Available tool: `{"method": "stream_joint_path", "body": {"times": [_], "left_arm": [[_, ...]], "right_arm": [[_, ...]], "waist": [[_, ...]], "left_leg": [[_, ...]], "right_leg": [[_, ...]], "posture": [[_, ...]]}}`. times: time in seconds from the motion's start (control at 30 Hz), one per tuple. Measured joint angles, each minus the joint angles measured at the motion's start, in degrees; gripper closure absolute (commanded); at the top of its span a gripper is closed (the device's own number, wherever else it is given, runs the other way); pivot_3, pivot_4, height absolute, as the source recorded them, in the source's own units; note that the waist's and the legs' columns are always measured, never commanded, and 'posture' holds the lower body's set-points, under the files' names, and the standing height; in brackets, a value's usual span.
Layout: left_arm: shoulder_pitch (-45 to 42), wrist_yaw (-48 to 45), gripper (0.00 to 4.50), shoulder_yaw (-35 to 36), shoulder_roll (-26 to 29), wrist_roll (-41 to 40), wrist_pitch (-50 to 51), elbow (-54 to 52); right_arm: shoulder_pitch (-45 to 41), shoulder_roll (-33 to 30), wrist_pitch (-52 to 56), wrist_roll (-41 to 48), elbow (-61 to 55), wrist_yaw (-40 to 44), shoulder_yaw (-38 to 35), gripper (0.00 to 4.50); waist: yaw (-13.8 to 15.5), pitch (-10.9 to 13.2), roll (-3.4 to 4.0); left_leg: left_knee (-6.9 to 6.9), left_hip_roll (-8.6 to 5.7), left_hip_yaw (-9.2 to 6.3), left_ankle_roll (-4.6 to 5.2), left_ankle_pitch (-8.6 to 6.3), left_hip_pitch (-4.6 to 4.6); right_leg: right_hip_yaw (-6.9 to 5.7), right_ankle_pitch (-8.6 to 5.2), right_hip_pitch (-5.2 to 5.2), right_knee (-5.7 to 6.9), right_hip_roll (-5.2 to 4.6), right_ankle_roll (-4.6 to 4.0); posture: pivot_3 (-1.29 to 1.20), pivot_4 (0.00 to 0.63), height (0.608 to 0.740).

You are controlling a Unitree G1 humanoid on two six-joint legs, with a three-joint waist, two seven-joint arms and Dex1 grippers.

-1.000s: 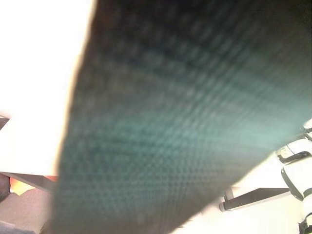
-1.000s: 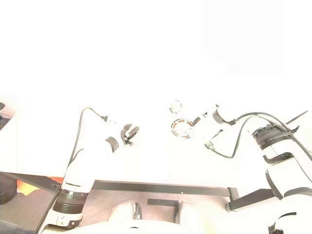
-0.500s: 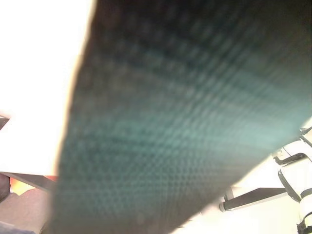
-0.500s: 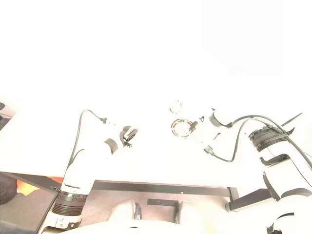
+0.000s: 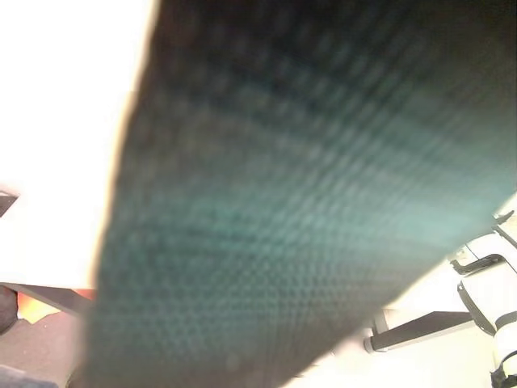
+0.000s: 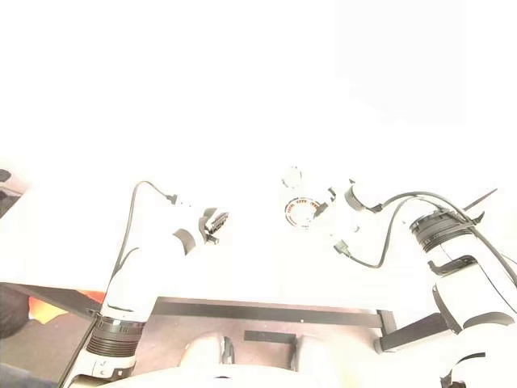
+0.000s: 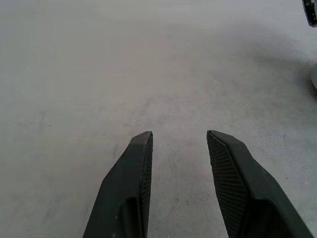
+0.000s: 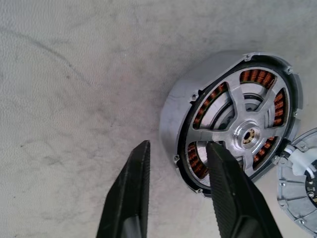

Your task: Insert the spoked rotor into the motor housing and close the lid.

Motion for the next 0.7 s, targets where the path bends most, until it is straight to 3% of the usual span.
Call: {"method": "stream_joint_path", "body": {"times": [0.07, 0.2, 0.3, 0.5, 0.7], "left_arm": [[0.0, 0.0, 2.67, 0.1, 0.1, 0.1, 0.0, 0.1], [-0.4, -0.1, 2.67, -0.1, 0.0, 0.1, 0.0, 0.2], [-0.4, -0.1, 2.67, -0.1, 0.0, 0.2, 0.0, 0.2], [-0.4, 0.0, 2.67, -0.1, -0.1, 0.5, 0.0, 0.3], [-0.4, 0.0, 2.67, -0.1, -0.4, 0.7, -0.1, 0.4]], "right_arm": [[0.0, -0.2, -0.1, 0.0, 0.0, 0.8, -0.2, 4.09], [0.3, 0.0, -0.3, -0.1, 0.3, 0.8, 0.0, 4.09], [0.3, 0.2, 0.2, -0.1, 0.5, 1.1, 0.0, 4.48], [0.3, 0.6, 2.6, 0.5, 0.2, 1.8, -0.2, 4.48], [1.0, 3.9, 14.3, 1.5, -1.5, 1.9, -1.9, 4.48]], "waist": [[-0.1, 0.0, -0.07], [-0.4, 0.0, -0.08], [-0.3, 0.0, -0.07], [-0.3, 0.0, -0.08], [-1.8, 0.0, -0.09]], "left_leg": [[0.00, 0.01, 0.01, 0.03, -0.02, 0.05], [-0.01, 0.05, 0.05, -0.05, -0.05, 0.15], [-0.01, 0.07, 0.05, -0.18, -0.09, 0.26], [-0.01, 0.07, 0.07, -0.18, -0.09, 0.26], [-0.01, 0.11, 0.07, -0.25, -0.06, 0.32]], "right_leg": [[0.00, 0.00, 0.13, -0.04, 0.00, 0.00], [0.00, 0.00, 0.17, -0.03, 0.00, 0.00], [-0.01, -0.01, 0.23, -0.01, 0.02, 0.01], [-0.01, -0.01, 0.25, -0.04, 0.01, 0.01], [-0.01, -0.02, 0.25, -0.03, 0.05, 0.03]], "posture": [[0.00, 0.000, 0.740], [0.00, 0.000, 0.740], [0.00, 0.000, 0.740], [0.00, 0.000, 0.740], [0.00, 0.000, 0.740]]}}
